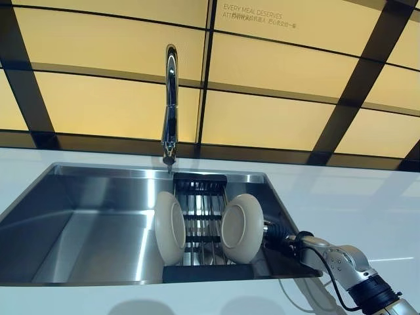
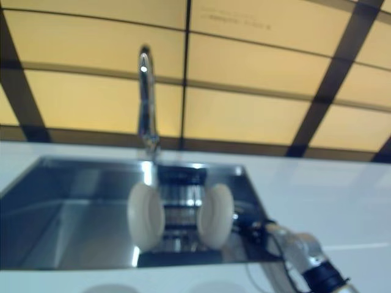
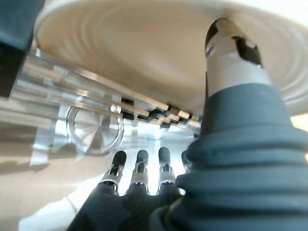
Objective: Take plates into dishwasher
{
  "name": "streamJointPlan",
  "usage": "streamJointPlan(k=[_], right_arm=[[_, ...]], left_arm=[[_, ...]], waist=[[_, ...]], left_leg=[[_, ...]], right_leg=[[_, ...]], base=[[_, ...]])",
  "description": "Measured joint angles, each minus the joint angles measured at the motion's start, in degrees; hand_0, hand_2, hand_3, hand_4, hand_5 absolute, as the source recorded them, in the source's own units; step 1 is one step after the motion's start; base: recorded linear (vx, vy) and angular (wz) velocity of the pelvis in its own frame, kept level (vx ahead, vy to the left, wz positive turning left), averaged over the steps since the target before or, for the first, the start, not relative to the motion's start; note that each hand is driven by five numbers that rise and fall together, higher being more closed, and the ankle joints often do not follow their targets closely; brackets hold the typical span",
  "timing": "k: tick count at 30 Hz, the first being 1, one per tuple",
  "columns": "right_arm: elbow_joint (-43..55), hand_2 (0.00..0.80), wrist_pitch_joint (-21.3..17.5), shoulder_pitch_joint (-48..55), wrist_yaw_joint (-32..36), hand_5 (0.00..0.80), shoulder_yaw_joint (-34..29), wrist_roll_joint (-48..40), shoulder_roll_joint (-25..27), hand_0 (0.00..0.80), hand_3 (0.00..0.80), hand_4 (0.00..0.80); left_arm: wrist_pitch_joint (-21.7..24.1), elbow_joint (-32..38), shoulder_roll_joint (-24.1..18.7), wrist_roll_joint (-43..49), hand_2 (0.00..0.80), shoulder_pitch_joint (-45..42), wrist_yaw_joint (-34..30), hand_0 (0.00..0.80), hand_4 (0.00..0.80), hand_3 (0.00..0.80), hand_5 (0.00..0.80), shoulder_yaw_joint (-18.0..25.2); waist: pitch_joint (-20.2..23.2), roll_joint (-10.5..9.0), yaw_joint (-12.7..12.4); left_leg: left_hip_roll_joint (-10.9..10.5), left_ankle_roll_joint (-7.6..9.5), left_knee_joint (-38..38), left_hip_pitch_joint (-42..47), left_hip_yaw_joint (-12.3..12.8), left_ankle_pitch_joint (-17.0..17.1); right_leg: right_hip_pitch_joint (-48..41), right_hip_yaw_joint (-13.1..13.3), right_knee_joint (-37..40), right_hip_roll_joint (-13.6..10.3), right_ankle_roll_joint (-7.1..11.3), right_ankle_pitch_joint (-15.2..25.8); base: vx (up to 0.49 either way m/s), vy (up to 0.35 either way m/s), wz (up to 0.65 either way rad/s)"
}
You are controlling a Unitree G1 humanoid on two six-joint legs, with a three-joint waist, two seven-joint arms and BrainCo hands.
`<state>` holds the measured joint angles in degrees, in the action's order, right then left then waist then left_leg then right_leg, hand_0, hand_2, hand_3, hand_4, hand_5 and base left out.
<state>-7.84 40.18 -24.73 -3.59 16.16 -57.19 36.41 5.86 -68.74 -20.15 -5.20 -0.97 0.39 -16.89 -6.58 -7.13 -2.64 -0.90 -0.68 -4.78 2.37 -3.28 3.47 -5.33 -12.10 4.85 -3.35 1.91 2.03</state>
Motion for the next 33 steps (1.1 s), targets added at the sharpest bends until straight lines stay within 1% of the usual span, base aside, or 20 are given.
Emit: streamJointPlan(k=[2, 7, 10, 11, 20, 23, 25, 27, 28, 29, 31, 33], right_arm=[[-0.84, 0.0, 0.25, 0.0, -0.56, 0.0, -0.22, 0.88, 0.08, 0.0, 0.0, 0.0], [-5.25, 0.0, 0.53, 0.01, -0.54, 0.0, -4.37, 3.28, 0.49, 0.0, 0.0, 0.0], [-6.43, 0.0, 0.52, 0.01, -0.29, 0.0, -5.47, 4.44, 1.06, 0.0, 0.0, 0.0], [-7.28, 0.0, 0.52, 0.01, 0.7, 0.0, -6.31, 5.0, 1.49, 0.0, 0.0, 0.0], [-7.86, 0.0, 0.31, 0.0, 5.33, 0.0, -6.75, 8.1, 2.13, 0.0, 0.0, 0.0], [-7.2, 0.0, -0.67, 0.01, 6.44, 0.0, -7.26, 7.76, 2.84, 0.0, 0.0, 0.0], [-5.44, 0.0, -1.77, 0.04, 6.81, 0.0, -9.54, 6.17, 3.6, 0.0, 0.0, 0.0], [-2.1, 0.0, -3.04, 0.23, 7.12, 0.0, -11.84, 3.78, 6.0, 0.0, 0.0, 0.0], [-2.1, 0.0, -3.04, 0.23, 7.12, 0.0, -11.84, 3.78, 6.0, 0.0, 0.0, 0.0], [0.84, 0.0, -4.57, 0.24, 8.49, 0.0, -13.61, 2.08, 8.25, 0.0, 0.0, 0.0], [2.76, 0.0, -5.66, 0.33, 9.17, 0.0, -13.85, 1.3, 9.65, 0.0, 0.0, 0.0], [6.35, 0.0, -7.41, 1.02, 10.57, 0.0, -13.81, 0.81, 10.0, 0.0, 0.0, 0.0]], left_arm=[[-0.01, 0.0, 0.0, 0.0, 0.0, -0.01, 0.0, 0.0, 0.0, 0.0, 0.0, 0.07], [0.0, 0.07, -0.02, 0.01, 0.0, -0.07, 0.02, 0.0, 0.0, 0.0, 0.0, 0.15], [0.0, 0.07, -0.02, 0.02, 0.0, -0.07, 0.02, 0.0, 0.0, 0.0, 0.0, 0.16], [0.0, 0.06, -0.02, 0.01, 0.0, -0.07, 0.03, 0.0, 0.0, 0.0, 0.0, 0.16], [-0.14, 0.8, -0.12, 0.01, 0.0, -0.26, 0.05, 0.0, 0.0, 0.0, 0.0, 0.31], [-0.9, 2.34, -0.27, 0.01, 0.0, -0.76, 0.1, 0.0, 0.0, 0.0, 0.0, 1.16], [-1.54, 2.87, -0.54, 0.04, 0.0, -0.85, 0.09, 0.0, 0.0, 0.0, 0.0, 2.42], [-1.58, 2.83, -1.21, 0.06, 0.0, -0.93, 0.04, 0.0, 0.0, 0.0, 0.0, 2.42], [-1.58, 2.83, -1.21, 0.06, 0.0, -0.93, 0.04, 0.0, 0.0, 0.0, 0.0, 2.42], [-1.58, 2.76, -1.66, 0.06, 0.0, -1.05, 0.03, 0.0, 0.0, 0.0, 0.0, 2.41], [-1.56, 2.68, -1.82, 0.06, 0.0, -1.06, 0.03, 0.0, 0.0, 0.0, 0.0, 2.41], [-1.5, 2.58, -1.89, 0.04, 0.0, -1.34, 0.0, 0.0, 0.0, 0.0, 0.0, 2.41]], waist=[[-0.02, 0.03, 0.05], [-0.03, 0.04, 0.08], [-0.03, 0.04, 0.1], [-0.03, 0.04, 0.13], [-0.09, -0.2, -0.03], [-0.32, -0.63, -0.04], [-0.76, -1.34, 0.08], [-1.15, -2.0, 0.28], [-1.15, -2.0, 0.28], [-1.37, -2.43, 0.37], [-1.43, -2.63, 0.63], [-1.44, -2.72, 1.76]], left_leg=[[0.02, 0.0, 0.0, 0.0, 0.0, 0.0], [0.02, 0.0, -0.01, 0.0, -0.03, 0.0], [0.06, 0.0, -0.01, 0.02, 0.0, 0.0], [0.09, -0.01, -0.01, 0.06, 0.03, 0.0], [0.06, 0.01, -0.01, 0.16, 0.05, 0.01], [0.11, 0.0, -0.01, 0.02, 0.06, 0.02], [0.21, -0.06, -0.04, -0.09, 0.18, 0.05], [0.31, -0.13, -0.06, -0.03, 0.5, 0.0], [0.31, -0.13, -0.06, -0.03, 0.5, 0.0], [0.39, -0.16, -0.07, 0.02, 1.07, -0.04], [0.44, -0.17, -0.07, 0.06, 1.5, -0.04], [0.45, -0.17, -0.07, 0.06, 1.73, -0.04]], right_leg=[[0.0, -0.01, 0.0, 0.01, -0.01, -0.01], [-0.01, -0.1, 0.0, 0.01, 0.0, -0.03], [-0.01, -0.09, 0.0, -0.01, -0.02, -0.04], [0.03, -0.09, 0.0, -0.01, -0.02, -0.04], [0.13, -0.08, 0.0, 0.03, -0.02, -0.04], [0.31, -0.06, 0.0, 0.08, -0.02, -0.04], [0.52, 0.12, 0.0, 0.13, -0.04, -0.03], [0.63, 0.42, 0.0, 0.13, -0.04, -0.03], [0.63, 0.42, 0.0, 0.13, -0.04, -0.03], [0.79, 0.72, 0.0, 0.16, -0.04, -0.02], [0.93, 0.97, 0.0, 0.19, -0.04, -0.02], [1.04, 1.41, 0.0, 0.21, -0.05, 0.0]], base=[[0.0, 0.0, 0.0], [0.0, 0.0, 0.0], [0.0, 0.0, 0.0], [0.0, 0.0, 0.0], [-0.005, -0.009, 0.0], [-0.019, -0.041, 0.0], [-0.007, 0.001, -0.02], [-0.007, 0.015, -0.06], [-0.013, 0.018, -0.12], [-0.015, 0.019, -0.1], [-0.018, 0.033, -0.11], [-0.019, 0.034, -0.06]])
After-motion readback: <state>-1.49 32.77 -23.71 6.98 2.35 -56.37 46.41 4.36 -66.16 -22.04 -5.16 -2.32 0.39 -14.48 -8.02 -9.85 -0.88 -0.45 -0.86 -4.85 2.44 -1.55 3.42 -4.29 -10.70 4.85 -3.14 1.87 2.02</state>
